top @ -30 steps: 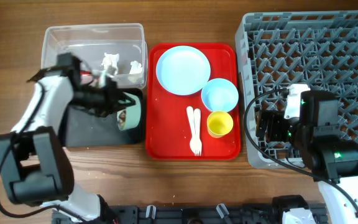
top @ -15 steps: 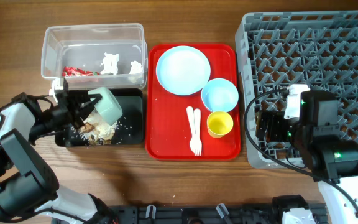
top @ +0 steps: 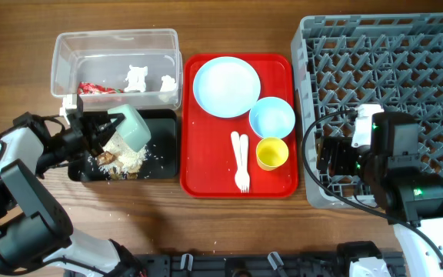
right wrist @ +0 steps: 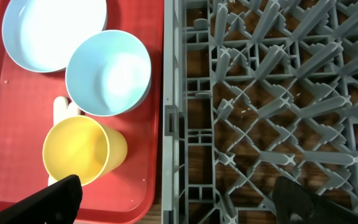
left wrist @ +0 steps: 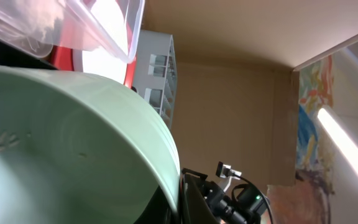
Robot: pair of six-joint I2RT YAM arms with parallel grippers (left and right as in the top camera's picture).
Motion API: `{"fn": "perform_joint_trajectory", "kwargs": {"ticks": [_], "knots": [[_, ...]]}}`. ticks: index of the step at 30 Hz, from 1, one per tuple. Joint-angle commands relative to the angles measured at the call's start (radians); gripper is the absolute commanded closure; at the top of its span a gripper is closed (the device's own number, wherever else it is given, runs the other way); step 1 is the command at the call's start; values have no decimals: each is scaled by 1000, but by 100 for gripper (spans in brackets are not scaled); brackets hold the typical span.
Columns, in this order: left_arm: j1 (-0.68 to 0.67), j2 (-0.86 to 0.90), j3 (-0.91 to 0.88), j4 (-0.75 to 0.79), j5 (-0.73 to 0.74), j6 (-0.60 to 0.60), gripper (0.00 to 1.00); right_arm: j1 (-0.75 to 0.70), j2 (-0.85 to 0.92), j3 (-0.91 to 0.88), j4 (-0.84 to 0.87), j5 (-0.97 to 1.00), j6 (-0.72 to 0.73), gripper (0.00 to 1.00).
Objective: Sort waste into correct bins and load items into the dishwasher rack
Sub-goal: 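Tip the green bowl over the black tray to dump the rice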
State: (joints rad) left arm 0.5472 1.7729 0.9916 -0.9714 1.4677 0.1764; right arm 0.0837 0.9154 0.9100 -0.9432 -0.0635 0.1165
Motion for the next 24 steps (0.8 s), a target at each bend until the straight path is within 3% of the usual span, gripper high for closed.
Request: {"fn": "perform_joint_trajectory", "kwargs": {"ticks": [1,3,5,6,7,8,16,19,24], "knots": [[5,-10,-6,76,-161,-58,96,5,2,21,-1,-12,17,0],[5,-10,-6,93,-247,-167,96,5,2,21,-4,-12,17,0],[5,-10,-6,74,-183,-183,96,5,2,21,-5,-12,17,0],[4,-10,-6,48,-72,-117,96,5,2,21,-5,-12,17,0],[-3,-10,-6,-2,95,45,96,5,2,21,-5,-12,17,0],[-9,-13,0,-43,108,113,96,5,2,21,-5,-12,17,0],[-31,-32,2,-64,78,97,96,5,2,21,-4,-12,17,0],[-115,-88,34,-86,-57,96,96,5,2,21,-4,-12,18,0],[-390,-174,152,-46,-439,-89,96,5,2,21,-4,-12,17,0]]}}
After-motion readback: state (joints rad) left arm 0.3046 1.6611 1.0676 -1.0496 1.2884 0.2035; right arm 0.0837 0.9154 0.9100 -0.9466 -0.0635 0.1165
